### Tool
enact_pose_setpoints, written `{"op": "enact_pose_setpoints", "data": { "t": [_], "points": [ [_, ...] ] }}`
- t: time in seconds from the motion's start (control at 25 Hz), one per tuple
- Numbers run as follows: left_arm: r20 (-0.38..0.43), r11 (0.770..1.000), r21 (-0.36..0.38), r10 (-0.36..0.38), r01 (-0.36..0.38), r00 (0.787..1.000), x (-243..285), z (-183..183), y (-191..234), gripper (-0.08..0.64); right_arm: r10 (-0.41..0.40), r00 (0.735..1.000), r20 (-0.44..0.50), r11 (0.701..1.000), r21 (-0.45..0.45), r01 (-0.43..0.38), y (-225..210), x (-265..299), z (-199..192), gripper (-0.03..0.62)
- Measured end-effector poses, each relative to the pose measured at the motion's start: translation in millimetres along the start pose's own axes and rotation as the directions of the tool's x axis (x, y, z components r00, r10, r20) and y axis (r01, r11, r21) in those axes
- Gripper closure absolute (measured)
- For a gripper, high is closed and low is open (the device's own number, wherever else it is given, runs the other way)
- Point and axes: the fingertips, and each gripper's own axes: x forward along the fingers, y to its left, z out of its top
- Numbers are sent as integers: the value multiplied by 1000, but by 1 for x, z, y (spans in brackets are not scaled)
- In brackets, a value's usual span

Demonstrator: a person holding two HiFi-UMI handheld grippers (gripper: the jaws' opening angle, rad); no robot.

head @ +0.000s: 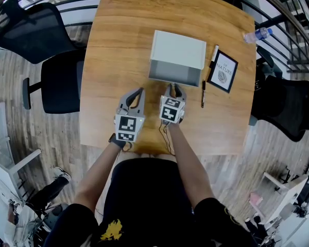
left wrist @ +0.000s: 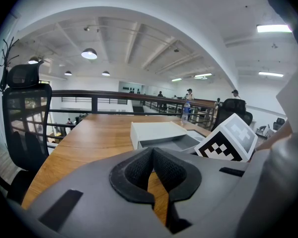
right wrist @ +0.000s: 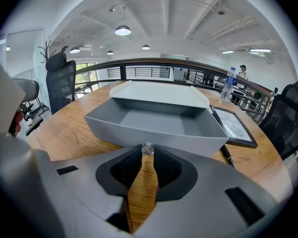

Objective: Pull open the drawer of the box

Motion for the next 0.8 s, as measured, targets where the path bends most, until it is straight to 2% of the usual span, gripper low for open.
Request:
{"op": "enact_pose_setpoints", "data": {
  "t": [0.8],
  "points": [
    [3,1000,-2,-2,2,1000,-10,-3,-10,541,4,1000,-2,1000,-2,-4,1,-12,-10,525]
  ]
}}
